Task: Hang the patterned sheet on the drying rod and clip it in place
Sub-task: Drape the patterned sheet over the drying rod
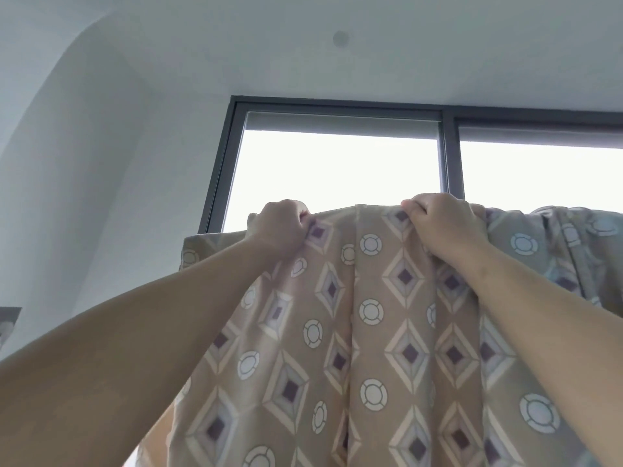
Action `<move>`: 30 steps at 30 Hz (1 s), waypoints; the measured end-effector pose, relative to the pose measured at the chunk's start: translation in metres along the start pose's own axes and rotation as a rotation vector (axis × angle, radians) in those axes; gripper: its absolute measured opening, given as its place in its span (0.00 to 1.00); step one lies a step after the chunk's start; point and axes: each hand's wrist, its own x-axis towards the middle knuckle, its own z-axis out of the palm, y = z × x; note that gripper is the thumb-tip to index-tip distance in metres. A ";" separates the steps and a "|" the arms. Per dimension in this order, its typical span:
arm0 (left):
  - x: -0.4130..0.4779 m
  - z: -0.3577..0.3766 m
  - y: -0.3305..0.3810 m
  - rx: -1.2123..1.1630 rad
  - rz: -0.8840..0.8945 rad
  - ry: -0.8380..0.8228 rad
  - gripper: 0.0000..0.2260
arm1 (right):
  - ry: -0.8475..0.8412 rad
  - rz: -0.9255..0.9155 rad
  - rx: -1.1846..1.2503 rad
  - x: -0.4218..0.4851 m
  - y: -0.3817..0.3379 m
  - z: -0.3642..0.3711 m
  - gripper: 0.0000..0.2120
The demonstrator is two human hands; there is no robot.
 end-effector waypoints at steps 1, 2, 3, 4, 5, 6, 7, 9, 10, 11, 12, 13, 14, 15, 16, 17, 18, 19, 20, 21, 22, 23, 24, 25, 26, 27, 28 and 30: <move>0.001 -0.001 -0.003 0.028 -0.017 0.049 0.12 | 0.008 0.013 0.014 0.002 0.003 -0.001 0.17; 0.001 -0.002 -0.007 0.047 -0.040 0.083 0.12 | 0.015 0.028 0.017 0.004 0.006 -0.003 0.16; 0.001 -0.004 -0.010 0.066 -0.055 0.102 0.13 | 0.024 0.043 0.019 0.005 0.009 -0.004 0.16; 0.000 -0.005 -0.013 0.086 -0.058 0.111 0.13 | 0.035 0.054 0.021 0.005 0.012 -0.005 0.15; -0.001 -0.004 -0.014 0.101 -0.055 0.112 0.13 | 0.047 0.065 0.025 0.005 0.015 -0.005 0.14; -0.001 -0.004 -0.013 0.104 -0.058 0.109 0.13 | 0.057 0.078 0.028 0.005 0.016 -0.005 0.13; -0.001 -0.004 -0.011 0.097 -0.071 0.101 0.13 | 0.061 0.092 0.030 0.004 0.016 -0.005 0.13; -0.001 -0.004 -0.007 0.068 -0.103 0.076 0.12 | 0.057 0.088 0.015 0.000 0.013 -0.004 0.12; -0.001 -0.004 -0.004 0.040 -0.107 0.056 0.11 | 0.049 0.059 -0.007 -0.003 0.011 -0.002 0.12; -0.001 -0.004 -0.001 0.002 -0.102 0.031 0.11 | 0.033 0.016 -0.037 -0.007 0.008 -0.001 0.13; -0.003 -0.004 0.004 -0.037 -0.085 0.000 0.11 | 0.012 -0.029 -0.069 -0.011 0.006 0.001 0.13; -0.005 -0.002 0.011 -0.064 -0.056 -0.035 0.12 | -0.010 -0.061 -0.094 -0.014 0.005 0.003 0.14; -0.007 0.000 0.020 -0.074 -0.017 -0.067 0.14 | -0.027 -0.077 -0.108 -0.015 0.003 0.002 0.16; -0.008 0.003 0.029 -0.073 0.026 -0.086 0.15 | -0.040 -0.082 -0.110 -0.016 0.002 0.001 0.16; -0.009 0.006 0.038 -0.068 0.072 -0.087 0.16 | -0.048 -0.089 -0.101 -0.015 0.002 -0.001 0.17; -0.009 0.008 0.047 -0.064 0.123 -0.076 0.17 | -0.055 -0.097 -0.088 -0.016 0.001 -0.004 0.17; -0.008 0.011 0.055 -0.061 0.174 -0.063 0.17 | -0.062 -0.107 -0.082 -0.018 0.003 -0.008 0.17; -0.007 0.013 0.064 -0.055 0.218 -0.055 0.17 | -0.062 -0.120 -0.094 -0.020 0.005 -0.012 0.17; -0.005 0.016 0.073 -0.040 0.252 -0.052 0.17 | -0.054 -0.127 -0.123 -0.022 0.010 -0.017 0.17; -0.003 0.018 0.082 -0.016 0.278 -0.054 0.16 | -0.043 -0.121 -0.162 -0.025 0.016 -0.022 0.17; -0.001 0.022 0.091 0.013 0.298 -0.060 0.16 | -0.033 -0.101 -0.194 -0.026 0.024 -0.028 0.18; 0.001 0.025 0.101 0.041 0.312 -0.068 0.16 | -0.032 -0.076 -0.213 -0.028 0.033 -0.034 0.18; 0.002 0.029 0.110 0.057 0.318 -0.081 0.16 | -0.038 -0.055 -0.225 -0.028 0.042 -0.041 0.18; 0.002 0.033 0.120 0.059 0.318 -0.101 0.15 | -0.050 -0.038 -0.240 -0.028 0.053 -0.047 0.18; 0.003 0.037 0.129 0.051 0.313 -0.122 0.15 | -0.068 -0.020 -0.264 -0.027 0.063 -0.052 0.18; 0.004 0.042 0.138 0.039 0.309 -0.140 0.15 | -0.089 0.000 -0.288 -0.026 0.072 -0.056 0.19; 0.004 0.046 0.147 0.027 0.304 -0.148 0.15 | -0.114 0.019 -0.302 -0.025 0.080 -0.060 0.19; 0.004 0.056 0.160 0.023 0.293 -0.134 0.16 | -0.166 0.025 -0.320 -0.025 0.090 -0.064 0.20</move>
